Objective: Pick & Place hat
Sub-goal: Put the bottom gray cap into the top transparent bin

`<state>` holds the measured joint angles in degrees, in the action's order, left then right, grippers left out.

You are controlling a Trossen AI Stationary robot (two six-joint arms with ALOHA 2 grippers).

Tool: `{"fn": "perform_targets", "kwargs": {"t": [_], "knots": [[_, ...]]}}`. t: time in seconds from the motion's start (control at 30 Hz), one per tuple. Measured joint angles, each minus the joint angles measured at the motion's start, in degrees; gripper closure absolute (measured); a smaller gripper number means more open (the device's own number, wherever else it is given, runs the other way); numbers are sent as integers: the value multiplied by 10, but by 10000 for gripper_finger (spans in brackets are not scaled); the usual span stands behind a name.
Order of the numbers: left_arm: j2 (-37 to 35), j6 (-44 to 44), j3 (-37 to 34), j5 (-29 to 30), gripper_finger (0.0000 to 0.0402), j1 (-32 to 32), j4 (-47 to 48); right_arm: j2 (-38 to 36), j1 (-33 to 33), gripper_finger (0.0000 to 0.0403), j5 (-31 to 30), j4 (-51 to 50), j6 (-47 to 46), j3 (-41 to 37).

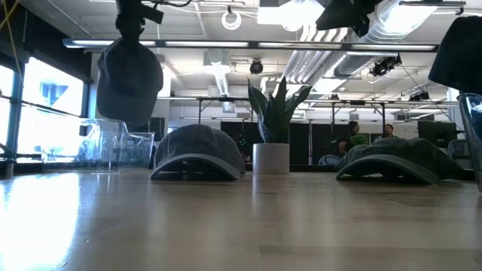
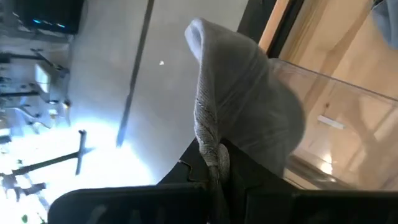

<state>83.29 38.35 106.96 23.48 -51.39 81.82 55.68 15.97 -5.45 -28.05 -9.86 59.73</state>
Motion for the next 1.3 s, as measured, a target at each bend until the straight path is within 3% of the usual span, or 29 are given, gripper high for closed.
{"fn": "perform_targets", "kwargs": {"t": [0.17,0.3,0.57,0.93,1.1,1.3], "knots": [[0,2,-18,-24,399,-19,-3,0,13,320,18,0,16,0],[0,1,-70,-61,399,-19,-27,0,21,320,29,0,24,0],[-15,56,-199,-66,399,-19,-110,0,26,320,29,0,21,0],[-30,125,-313,-126,399,-19,-193,0,26,320,28,0,-20,0],[-29,118,-357,-69,375,-19,-252,0,26,320,28,1,-23,0],[-28,113,-340,-38,350,-6,-253,0,26,320,24,23,-22,0]]}}
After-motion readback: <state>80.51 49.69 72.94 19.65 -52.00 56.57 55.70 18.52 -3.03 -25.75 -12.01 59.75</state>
